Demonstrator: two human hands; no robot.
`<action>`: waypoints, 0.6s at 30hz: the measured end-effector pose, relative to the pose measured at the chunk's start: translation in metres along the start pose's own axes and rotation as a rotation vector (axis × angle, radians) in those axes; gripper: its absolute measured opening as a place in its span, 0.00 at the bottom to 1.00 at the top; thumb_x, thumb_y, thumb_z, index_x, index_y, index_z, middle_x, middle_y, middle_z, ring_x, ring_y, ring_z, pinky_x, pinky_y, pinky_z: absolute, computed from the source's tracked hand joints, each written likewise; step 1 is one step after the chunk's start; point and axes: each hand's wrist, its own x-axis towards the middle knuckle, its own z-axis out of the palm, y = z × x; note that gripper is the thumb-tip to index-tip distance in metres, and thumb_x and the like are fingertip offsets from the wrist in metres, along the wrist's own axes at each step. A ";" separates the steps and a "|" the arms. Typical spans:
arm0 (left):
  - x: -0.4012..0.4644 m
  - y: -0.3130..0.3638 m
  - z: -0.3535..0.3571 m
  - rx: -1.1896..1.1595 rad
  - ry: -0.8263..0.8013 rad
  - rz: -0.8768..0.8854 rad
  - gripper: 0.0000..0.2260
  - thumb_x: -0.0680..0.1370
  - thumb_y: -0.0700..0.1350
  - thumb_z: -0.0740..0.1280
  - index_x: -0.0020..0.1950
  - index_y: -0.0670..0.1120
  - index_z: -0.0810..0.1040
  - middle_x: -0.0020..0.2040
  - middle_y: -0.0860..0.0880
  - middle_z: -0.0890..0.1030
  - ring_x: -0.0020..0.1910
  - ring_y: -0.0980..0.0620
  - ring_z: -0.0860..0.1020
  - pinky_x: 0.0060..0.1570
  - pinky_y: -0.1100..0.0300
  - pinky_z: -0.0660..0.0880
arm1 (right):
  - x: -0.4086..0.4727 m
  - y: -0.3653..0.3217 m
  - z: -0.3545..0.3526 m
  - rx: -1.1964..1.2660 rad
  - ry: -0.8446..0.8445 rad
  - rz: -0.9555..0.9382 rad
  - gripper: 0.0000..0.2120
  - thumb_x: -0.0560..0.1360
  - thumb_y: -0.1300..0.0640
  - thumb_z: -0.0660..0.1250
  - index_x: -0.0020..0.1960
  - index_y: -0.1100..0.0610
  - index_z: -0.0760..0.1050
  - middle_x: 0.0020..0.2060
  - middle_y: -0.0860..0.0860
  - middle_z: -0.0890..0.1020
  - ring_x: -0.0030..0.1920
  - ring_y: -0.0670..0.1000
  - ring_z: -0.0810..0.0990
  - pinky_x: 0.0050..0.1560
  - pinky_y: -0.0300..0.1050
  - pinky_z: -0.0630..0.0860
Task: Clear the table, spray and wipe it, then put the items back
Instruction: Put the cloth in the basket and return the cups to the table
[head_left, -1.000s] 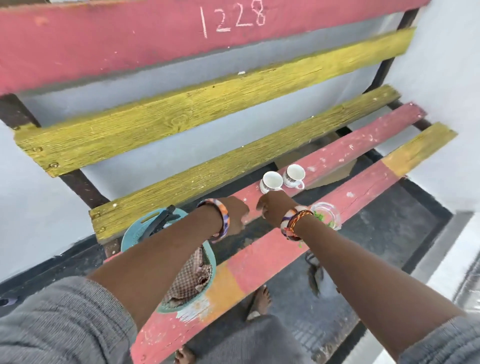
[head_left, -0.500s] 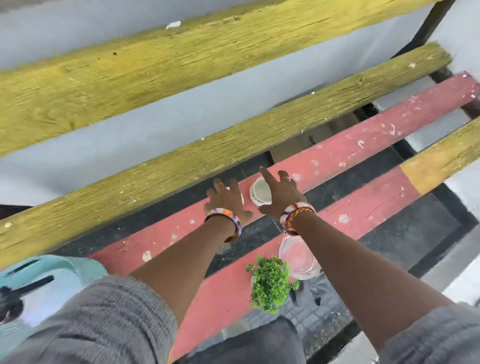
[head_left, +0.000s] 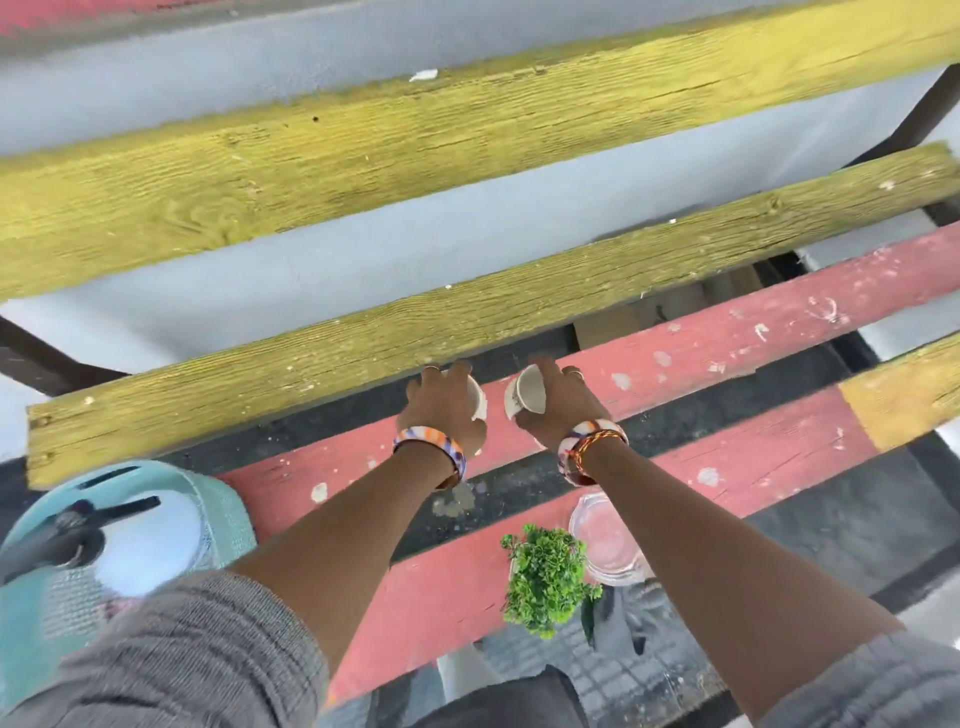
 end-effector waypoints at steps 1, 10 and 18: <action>-0.005 -0.005 -0.011 -0.041 0.029 0.013 0.30 0.70 0.44 0.69 0.69 0.49 0.62 0.65 0.42 0.68 0.65 0.39 0.68 0.58 0.46 0.73 | -0.003 -0.009 -0.002 0.061 0.025 -0.002 0.34 0.70 0.55 0.68 0.71 0.49 0.57 0.58 0.60 0.72 0.57 0.64 0.76 0.58 0.54 0.74; -0.146 -0.122 -0.140 -0.604 0.486 0.053 0.28 0.63 0.48 0.77 0.59 0.44 0.70 0.48 0.51 0.72 0.46 0.50 0.71 0.44 0.62 0.65 | -0.106 -0.155 0.024 0.873 0.234 0.003 0.37 0.63 0.59 0.76 0.65 0.59 0.61 0.51 0.56 0.71 0.49 0.57 0.74 0.47 0.50 0.73; -0.310 -0.308 -0.213 -1.136 0.715 -0.070 0.24 0.66 0.41 0.76 0.60 0.48 0.75 0.61 0.45 0.76 0.58 0.45 0.76 0.56 0.50 0.76 | -0.255 -0.328 0.111 1.108 0.002 -0.202 0.10 0.67 0.63 0.72 0.35 0.53 0.72 0.35 0.52 0.73 0.32 0.51 0.72 0.35 0.43 0.70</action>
